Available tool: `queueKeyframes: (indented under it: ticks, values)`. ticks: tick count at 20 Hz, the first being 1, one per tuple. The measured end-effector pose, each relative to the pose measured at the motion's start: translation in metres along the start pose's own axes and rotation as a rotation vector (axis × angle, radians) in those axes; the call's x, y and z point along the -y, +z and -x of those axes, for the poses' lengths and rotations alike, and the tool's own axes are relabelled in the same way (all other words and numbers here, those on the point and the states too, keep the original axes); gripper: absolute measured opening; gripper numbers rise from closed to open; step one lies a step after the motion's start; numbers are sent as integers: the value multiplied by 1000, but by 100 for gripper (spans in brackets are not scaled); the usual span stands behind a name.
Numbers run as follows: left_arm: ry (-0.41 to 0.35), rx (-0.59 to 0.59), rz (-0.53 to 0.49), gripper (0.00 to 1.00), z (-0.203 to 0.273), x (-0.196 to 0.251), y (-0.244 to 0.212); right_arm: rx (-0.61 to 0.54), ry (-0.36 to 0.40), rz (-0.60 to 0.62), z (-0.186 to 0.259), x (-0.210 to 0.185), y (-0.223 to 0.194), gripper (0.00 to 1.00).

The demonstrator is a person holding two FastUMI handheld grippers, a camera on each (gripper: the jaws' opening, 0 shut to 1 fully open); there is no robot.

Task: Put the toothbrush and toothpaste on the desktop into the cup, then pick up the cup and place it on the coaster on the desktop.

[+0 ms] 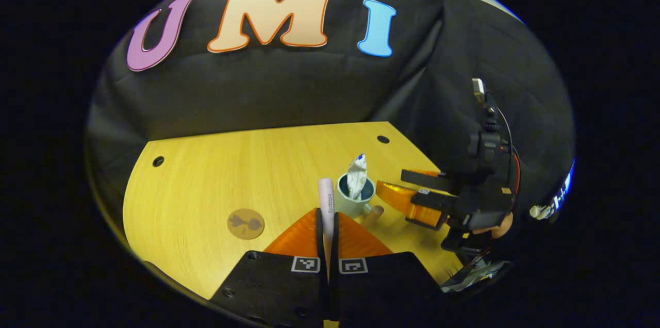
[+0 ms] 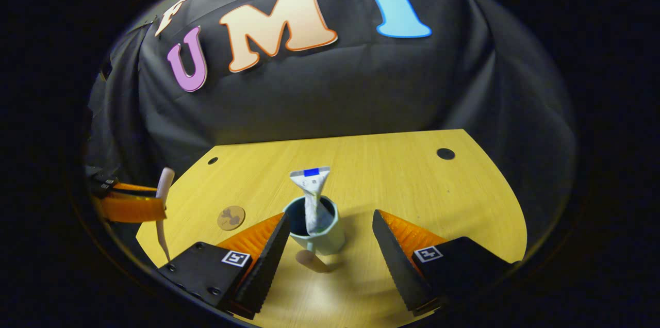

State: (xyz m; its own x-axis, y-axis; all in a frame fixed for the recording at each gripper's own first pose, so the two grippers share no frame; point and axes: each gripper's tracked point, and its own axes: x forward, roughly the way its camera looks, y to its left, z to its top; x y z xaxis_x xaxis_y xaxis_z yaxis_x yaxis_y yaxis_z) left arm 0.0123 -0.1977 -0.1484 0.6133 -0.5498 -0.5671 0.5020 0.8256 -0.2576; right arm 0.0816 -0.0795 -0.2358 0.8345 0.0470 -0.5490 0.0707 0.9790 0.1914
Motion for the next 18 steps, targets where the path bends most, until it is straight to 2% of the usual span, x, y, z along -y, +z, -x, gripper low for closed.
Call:
queueKeyframes:
  ticks: [2, 4, 5, 6, 9, 10, 11, 13, 14, 16, 17, 18]
  values:
    - [-32, 83, 1, 0, -11, 10, 27, 0, -36, -36, 15, 21, -6, 96]
    - [-74, 162, 1, 0, -26, 21, 54, -4, -77, -64, 30, 44, -14, 99]
    - [-82, 187, -1, 0, -35, 23, 64, -6, -101, -78, 37, 54, -16, 96]
    - [-87, 204, -3, 0, -45, 25, 71, -5, -121, -94, 43, 63, -17, 99]
    - [-116, 262, 40, 0, -75, 33, 85, -8, -181, -124, 65, 92, -20, 99]
    - [-111, 291, 73, 0, -86, 30, 90, -10, -201, -131, 71, 100, -23, 95]
    - [-99, 322, 104, 0, -94, 27, 95, -13, -220, -137, 78, 108, -25, 99]
    - [-74, 364, 165, 0, -109, 21, 100, -18, -248, -154, 91, 120, -29, 95]
    - [-76, 368, 191, 0, -115, 21, 97, -19, -262, -160, 94, 123, -38, 99]
    - [-62, 372, 209, 1, -128, 21, 91, -25, -278, -171, 99, 130, -40, 99]
    - [-46, 371, 200, 0, -134, 18, 87, -29, -281, -177, 101, 132, -42, 95]
    - [-30, 369, 192, 0, -141, 16, 82, -33, -283, -179, 101, 133, -42, 99]
